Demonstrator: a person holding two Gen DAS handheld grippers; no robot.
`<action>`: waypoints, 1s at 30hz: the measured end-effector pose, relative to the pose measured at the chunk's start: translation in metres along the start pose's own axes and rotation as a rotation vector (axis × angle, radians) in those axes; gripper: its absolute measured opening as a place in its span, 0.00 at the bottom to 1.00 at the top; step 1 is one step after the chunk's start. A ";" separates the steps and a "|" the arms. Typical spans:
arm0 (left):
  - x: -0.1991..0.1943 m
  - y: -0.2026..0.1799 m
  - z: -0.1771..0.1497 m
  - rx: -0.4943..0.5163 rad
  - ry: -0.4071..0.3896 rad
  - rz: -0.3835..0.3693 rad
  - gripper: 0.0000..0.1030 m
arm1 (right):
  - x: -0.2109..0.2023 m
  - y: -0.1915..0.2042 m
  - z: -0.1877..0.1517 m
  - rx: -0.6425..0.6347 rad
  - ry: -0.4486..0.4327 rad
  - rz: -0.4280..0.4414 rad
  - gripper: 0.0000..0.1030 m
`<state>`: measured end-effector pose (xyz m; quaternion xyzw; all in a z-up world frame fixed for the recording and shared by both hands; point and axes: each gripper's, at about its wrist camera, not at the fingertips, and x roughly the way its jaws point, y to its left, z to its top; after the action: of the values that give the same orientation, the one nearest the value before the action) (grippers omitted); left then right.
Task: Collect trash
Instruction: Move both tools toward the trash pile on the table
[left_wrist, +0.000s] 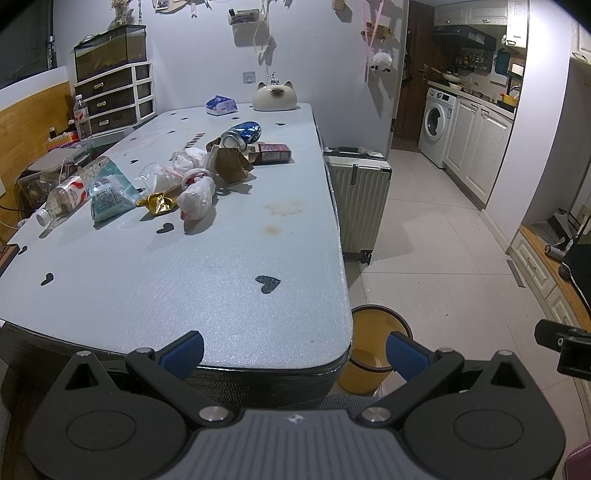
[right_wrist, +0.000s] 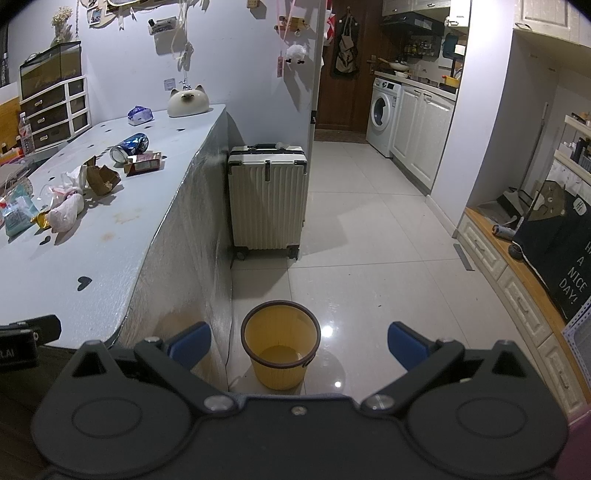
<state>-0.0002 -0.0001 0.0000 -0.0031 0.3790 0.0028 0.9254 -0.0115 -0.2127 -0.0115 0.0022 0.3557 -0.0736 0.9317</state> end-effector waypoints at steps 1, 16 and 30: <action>0.000 0.000 0.000 0.000 0.000 0.000 1.00 | 0.000 0.000 0.000 0.000 0.000 0.000 1.00; 0.015 0.007 0.005 -0.024 -0.032 0.010 1.00 | 0.014 0.004 0.001 -0.020 -0.040 0.020 1.00; 0.053 0.048 0.018 -0.112 -0.139 0.099 1.00 | 0.073 0.034 0.021 -0.048 -0.097 0.148 1.00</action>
<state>0.0497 0.0478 -0.0241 -0.0360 0.3130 0.0699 0.9465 0.0606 -0.1901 -0.0456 0.0026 0.3106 0.0041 0.9505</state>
